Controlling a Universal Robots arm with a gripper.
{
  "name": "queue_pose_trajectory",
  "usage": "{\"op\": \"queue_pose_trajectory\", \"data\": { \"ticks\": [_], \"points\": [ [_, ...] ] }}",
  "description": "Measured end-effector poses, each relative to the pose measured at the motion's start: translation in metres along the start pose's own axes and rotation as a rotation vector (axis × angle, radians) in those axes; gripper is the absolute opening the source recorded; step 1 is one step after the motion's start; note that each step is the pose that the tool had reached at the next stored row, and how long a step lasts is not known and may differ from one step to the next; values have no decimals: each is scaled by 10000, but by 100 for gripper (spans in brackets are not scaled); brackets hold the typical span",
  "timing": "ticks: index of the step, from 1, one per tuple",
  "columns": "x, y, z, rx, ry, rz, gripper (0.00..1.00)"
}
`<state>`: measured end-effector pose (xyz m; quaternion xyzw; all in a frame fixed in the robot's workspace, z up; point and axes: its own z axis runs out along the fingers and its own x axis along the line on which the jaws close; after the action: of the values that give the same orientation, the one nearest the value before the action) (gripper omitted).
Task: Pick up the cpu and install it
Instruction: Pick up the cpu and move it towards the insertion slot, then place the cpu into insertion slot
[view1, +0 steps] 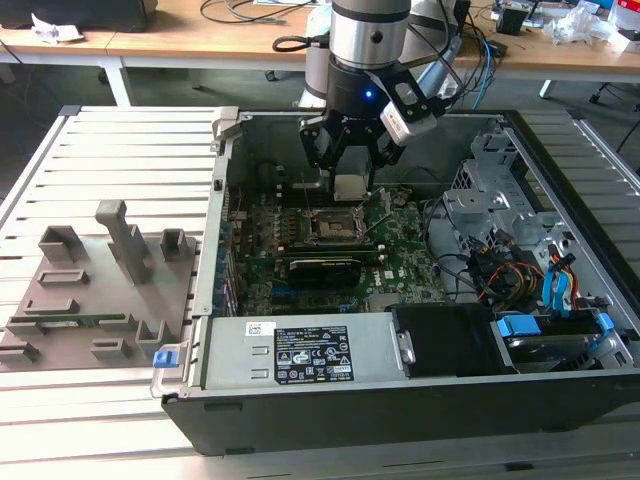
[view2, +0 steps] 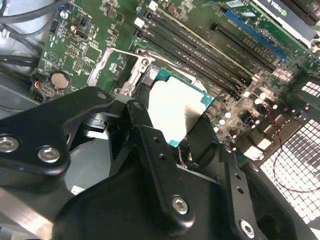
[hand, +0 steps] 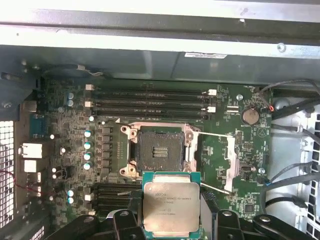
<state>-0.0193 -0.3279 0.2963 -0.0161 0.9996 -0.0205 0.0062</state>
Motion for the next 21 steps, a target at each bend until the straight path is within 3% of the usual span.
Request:
{"op": "queue_pose_trajectory", "data": {
  "ticks": [16, 20, 21],
  "points": [
    [0, 1, 7, 3, 4, 96, 55],
    [0, 1, 7, 12, 18, 451, 55],
    [0, 1, 7, 23, 45, 1076, 55]
  ]
}}
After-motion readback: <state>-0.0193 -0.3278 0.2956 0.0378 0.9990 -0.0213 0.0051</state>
